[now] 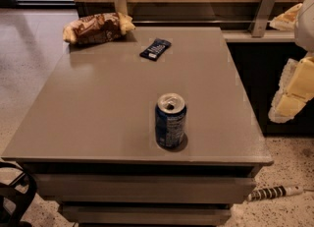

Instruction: Move pepsi can near rxbar blueberry

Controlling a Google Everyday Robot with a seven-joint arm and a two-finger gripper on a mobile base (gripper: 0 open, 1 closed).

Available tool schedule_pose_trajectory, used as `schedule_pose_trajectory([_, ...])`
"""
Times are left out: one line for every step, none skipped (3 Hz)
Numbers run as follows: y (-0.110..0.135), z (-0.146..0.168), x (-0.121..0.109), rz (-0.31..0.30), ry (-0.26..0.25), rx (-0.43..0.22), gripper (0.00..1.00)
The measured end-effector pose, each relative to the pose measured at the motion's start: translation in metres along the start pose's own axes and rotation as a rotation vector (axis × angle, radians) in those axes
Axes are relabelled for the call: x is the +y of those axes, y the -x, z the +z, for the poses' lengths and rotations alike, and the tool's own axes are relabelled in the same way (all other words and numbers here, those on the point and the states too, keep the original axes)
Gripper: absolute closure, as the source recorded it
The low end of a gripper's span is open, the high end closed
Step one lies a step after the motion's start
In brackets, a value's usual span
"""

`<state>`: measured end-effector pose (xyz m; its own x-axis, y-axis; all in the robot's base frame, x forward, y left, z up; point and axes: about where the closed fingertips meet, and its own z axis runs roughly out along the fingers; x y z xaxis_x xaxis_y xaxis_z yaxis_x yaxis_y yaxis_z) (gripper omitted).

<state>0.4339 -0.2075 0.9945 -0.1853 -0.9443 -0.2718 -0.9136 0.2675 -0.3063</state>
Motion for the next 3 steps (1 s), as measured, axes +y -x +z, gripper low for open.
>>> schedule_pose_trajectory([-0.015,0.021,0.019,0.024,0.06,-0.174,0.0])
schedule_pose_trajectory([-0.008,0.027,0.036,0.053,0.1,-0.331,0.0])
schedule_pose_trajectory([0.009,0.041,0.048,0.075,0.135,-0.514,0.0])
